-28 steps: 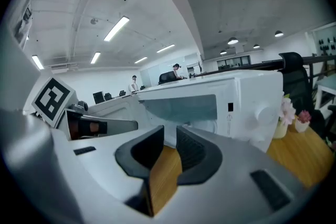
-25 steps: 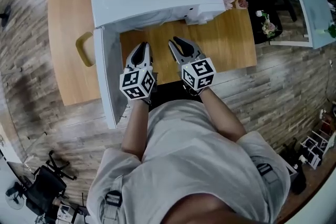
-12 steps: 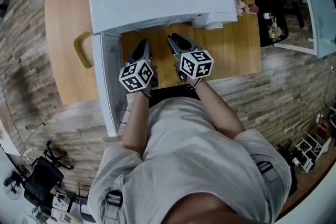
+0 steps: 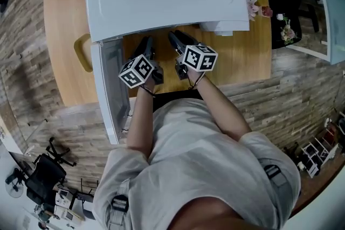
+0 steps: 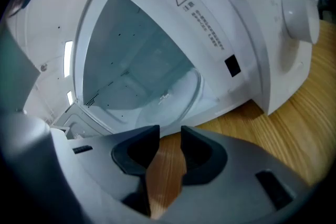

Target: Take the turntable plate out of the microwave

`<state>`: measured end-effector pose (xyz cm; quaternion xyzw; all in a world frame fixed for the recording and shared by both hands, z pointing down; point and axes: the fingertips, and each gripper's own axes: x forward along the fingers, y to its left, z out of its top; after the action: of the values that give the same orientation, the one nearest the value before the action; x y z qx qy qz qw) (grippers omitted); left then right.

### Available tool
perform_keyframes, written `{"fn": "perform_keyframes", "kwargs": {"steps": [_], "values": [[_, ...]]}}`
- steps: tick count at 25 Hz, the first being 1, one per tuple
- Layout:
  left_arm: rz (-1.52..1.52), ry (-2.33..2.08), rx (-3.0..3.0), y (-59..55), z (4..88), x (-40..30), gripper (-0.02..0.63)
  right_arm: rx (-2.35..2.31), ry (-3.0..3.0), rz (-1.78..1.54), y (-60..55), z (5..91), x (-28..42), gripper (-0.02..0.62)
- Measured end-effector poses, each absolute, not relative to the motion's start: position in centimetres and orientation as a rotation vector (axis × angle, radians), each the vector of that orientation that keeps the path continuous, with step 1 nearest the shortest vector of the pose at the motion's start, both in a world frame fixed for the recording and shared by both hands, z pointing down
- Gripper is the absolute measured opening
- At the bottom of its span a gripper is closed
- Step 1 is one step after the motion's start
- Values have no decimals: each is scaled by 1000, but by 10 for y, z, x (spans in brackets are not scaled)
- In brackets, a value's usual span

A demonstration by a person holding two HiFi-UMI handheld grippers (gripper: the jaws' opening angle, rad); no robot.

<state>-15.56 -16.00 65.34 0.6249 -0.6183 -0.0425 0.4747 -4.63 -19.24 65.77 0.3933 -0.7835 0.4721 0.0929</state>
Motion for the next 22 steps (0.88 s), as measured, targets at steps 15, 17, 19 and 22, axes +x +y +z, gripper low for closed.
{"fn": "perform_keyframes", "kwargs": {"steps": [15,17,19,22], "values": [[-216,-1482,1427,-179,674,-166,164,1203,-2259,1609,-207,671,-58,160],[-212,-1478,1433,-180,673,-165,163,1201,-2260,1614,-207,671,-58,156],[-207,-1482,1438,-180,671,-166,152,1191,-2272,1605,-207,670,-59,149],[-214,-1480,1439,-178,670,-166,133,1179,-2289,1560,-206,666,-61,115]]}}
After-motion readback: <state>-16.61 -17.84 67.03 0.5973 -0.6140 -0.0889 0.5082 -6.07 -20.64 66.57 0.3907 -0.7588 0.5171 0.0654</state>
